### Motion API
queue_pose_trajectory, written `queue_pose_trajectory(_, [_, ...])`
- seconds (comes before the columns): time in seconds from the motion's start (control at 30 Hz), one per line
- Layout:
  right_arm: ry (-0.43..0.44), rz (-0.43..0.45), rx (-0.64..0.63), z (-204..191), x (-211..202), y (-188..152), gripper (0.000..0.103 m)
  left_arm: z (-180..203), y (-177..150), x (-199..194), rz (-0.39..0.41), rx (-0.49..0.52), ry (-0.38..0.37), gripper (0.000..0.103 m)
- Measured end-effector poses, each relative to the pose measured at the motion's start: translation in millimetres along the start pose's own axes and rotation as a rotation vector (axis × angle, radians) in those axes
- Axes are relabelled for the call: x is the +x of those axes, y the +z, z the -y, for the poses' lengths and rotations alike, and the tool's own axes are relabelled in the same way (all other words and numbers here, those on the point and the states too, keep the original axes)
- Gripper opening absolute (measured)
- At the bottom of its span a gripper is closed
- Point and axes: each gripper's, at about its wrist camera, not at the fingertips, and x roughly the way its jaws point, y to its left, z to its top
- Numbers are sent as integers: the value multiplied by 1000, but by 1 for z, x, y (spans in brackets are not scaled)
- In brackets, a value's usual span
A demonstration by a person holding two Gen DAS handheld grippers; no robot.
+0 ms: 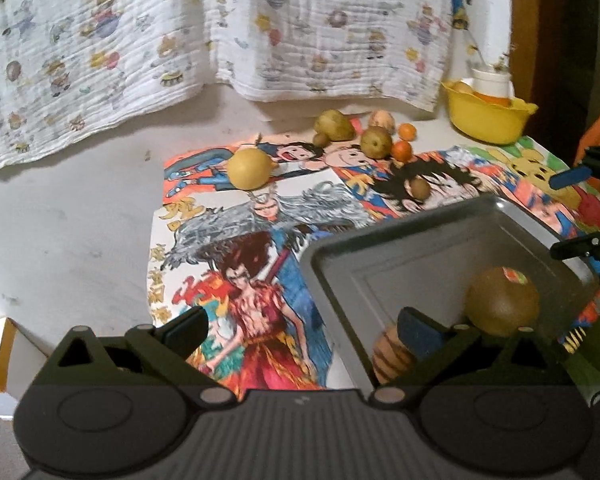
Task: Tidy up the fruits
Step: 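Move both tools back toward the remaining fruits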
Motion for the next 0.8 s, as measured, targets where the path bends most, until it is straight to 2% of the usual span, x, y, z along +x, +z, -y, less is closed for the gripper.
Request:
queue_pose_trajectory(0.17, [-17, 10, 21, 11, 13, 14, 102, -10, 18, 15, -1, -29, 0, 102])
queue_pose_trajectory(0.57, [12, 49, 106, 30, 55, 54, 102, -11, 66, 68, 5, -3, -9, 102])
queue_pose_trajectory(0.8, [12, 34, 91, 42, 76, 63, 102, 6, 90, 99, 18, 55, -71, 102])
